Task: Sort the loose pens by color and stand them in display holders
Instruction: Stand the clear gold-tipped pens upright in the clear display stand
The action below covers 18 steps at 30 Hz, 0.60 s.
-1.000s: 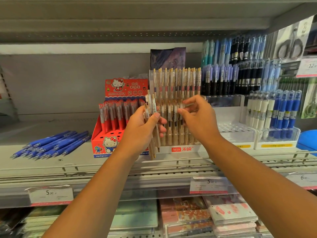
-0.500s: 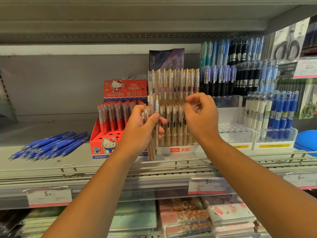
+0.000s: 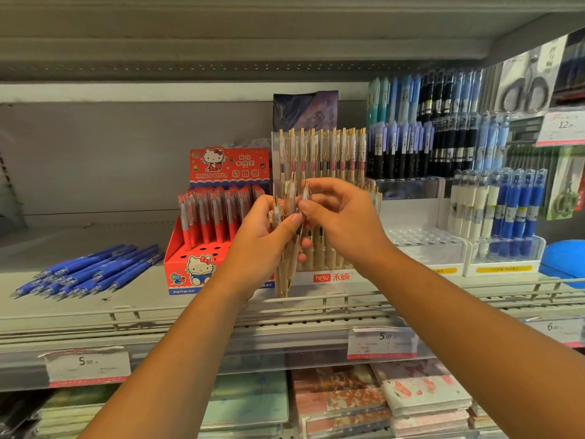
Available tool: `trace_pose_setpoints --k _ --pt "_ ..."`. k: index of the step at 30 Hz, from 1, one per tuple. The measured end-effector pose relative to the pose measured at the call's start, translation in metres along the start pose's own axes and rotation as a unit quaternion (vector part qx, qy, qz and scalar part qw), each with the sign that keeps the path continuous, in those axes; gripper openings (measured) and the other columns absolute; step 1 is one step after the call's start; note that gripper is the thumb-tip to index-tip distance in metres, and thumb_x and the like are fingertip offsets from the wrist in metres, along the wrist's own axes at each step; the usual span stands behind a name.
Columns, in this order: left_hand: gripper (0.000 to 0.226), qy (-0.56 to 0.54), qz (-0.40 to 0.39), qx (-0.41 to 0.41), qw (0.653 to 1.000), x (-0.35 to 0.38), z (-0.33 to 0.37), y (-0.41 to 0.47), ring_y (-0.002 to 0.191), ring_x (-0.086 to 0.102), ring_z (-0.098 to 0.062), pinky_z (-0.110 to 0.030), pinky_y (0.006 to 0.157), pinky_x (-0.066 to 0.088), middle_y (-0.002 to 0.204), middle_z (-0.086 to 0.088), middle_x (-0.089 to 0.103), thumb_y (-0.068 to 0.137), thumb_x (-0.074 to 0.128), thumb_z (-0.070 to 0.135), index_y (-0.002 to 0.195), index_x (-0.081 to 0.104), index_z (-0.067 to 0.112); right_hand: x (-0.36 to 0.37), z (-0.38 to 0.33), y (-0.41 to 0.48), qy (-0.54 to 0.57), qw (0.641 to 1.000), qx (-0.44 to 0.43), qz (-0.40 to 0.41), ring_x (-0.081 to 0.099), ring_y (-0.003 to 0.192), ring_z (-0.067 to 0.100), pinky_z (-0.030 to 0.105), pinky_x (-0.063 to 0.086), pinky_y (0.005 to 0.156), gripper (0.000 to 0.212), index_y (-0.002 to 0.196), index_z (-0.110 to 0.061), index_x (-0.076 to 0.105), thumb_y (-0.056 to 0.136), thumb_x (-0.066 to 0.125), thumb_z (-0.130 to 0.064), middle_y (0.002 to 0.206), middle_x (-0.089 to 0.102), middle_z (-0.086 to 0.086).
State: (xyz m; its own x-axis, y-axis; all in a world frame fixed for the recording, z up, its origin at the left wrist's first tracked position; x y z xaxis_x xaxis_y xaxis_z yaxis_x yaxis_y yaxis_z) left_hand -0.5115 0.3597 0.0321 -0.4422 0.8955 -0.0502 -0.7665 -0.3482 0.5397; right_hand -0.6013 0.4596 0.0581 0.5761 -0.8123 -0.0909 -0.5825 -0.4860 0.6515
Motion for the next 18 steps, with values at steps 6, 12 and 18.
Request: trace_pose_setpoints --k 6,12,18 --pt "0.010 0.014 0.039 0.012 0.999 -0.006 0.000 0.002 0.084 0.072 -0.017 -0.028 0.065 0.059 0.095 -0.009 0.072 0.103 0.049 0.016 0.111 0.053 0.011 -0.027 0.001 0.003 0.047 0.996 -0.008 0.075 0.073 0.079 0.017 0.029 0.060 0.065 0.021 0.106 -0.015 0.066 0.088 0.070 -0.006 0.086 0.073 0.002" --pt "0.008 0.020 0.055 0.010 0.998 -0.009 -0.001 0.003 0.074 0.065 -0.014 -0.033 0.063 0.060 0.088 -0.005 0.067 0.102 0.050 0.015 0.106 0.056 0.011 -0.069 0.000 0.005 -0.039 0.976 -0.060 0.207 0.070 0.085 0.018 0.038 0.062 0.072 0.024 0.106 -0.029 0.064 0.091 0.068 -0.010 0.093 0.069 0.003" --pt "0.007 0.059 0.052 0.023 0.997 -0.010 0.000 0.003 0.074 0.066 -0.017 -0.038 0.069 0.061 0.084 -0.003 0.069 0.100 0.053 0.014 0.101 0.060 0.016 -0.081 0.004 0.007 -0.110 0.960 -0.079 0.244 0.067 0.090 0.013 0.040 0.059 0.081 0.029 0.120 -0.019 0.063 0.092 0.067 -0.014 0.096 0.067 -0.004"
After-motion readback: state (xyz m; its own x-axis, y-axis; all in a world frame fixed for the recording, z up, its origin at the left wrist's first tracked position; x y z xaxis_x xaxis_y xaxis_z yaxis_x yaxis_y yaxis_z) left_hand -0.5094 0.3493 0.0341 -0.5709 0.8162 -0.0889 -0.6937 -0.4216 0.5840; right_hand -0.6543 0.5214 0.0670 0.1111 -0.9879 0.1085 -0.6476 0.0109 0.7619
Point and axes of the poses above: each hand's wrist, its own y-axis towards the middle knuckle, its own x-axis out of the palm, z = x × y, the point moved 7 cm from there along y, towards the middle knuckle
